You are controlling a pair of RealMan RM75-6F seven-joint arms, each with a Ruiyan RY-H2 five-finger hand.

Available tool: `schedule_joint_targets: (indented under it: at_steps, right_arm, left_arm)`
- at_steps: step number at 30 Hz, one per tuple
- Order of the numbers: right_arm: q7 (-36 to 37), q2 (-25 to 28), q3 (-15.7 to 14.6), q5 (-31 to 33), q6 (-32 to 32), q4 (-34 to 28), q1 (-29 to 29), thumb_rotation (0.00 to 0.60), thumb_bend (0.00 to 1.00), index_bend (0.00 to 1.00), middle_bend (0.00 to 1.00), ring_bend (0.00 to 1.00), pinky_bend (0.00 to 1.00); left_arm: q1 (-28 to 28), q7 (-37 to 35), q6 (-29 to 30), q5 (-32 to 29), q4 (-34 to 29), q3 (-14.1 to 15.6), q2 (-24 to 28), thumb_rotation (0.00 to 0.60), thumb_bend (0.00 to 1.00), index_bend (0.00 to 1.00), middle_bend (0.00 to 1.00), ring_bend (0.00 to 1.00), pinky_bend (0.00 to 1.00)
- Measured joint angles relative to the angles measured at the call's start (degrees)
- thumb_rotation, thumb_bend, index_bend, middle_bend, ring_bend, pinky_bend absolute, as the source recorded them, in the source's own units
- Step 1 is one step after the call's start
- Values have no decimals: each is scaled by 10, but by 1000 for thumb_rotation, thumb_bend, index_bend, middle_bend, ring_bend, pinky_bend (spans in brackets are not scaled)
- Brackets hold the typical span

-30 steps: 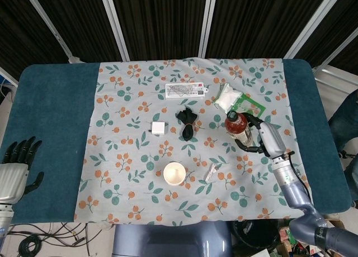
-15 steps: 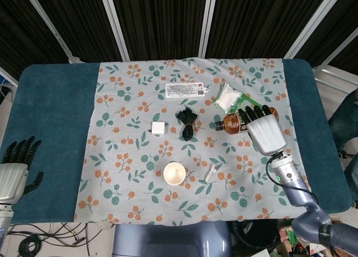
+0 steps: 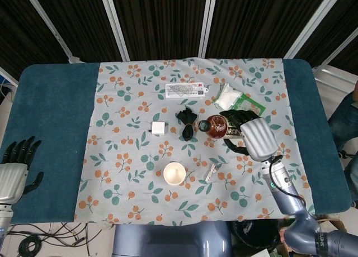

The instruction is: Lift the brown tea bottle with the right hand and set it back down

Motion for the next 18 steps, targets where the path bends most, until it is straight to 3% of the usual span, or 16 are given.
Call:
schedule_joint_targets:
  at_steps: [7,14,18]
  right_arm:
    - [411,44,39,26,-37,-68,-19,600,318,494,430,446,424]
    - [810,90,72,15,-69,-95,-45,600,316,494,434,449,424]
    - [946,109,76,-4,-83,-92,-53,600,317,494,440,473,425]
  left_arm:
    - [0,1,0,0,0,0,0,600,376,2,0,0,0]
    - [0,2,0,0,0,0,-1,600,375,2,0,0,0]
    - [0,2,-1,0,0,0,-1,600,376,2,0,0,0]
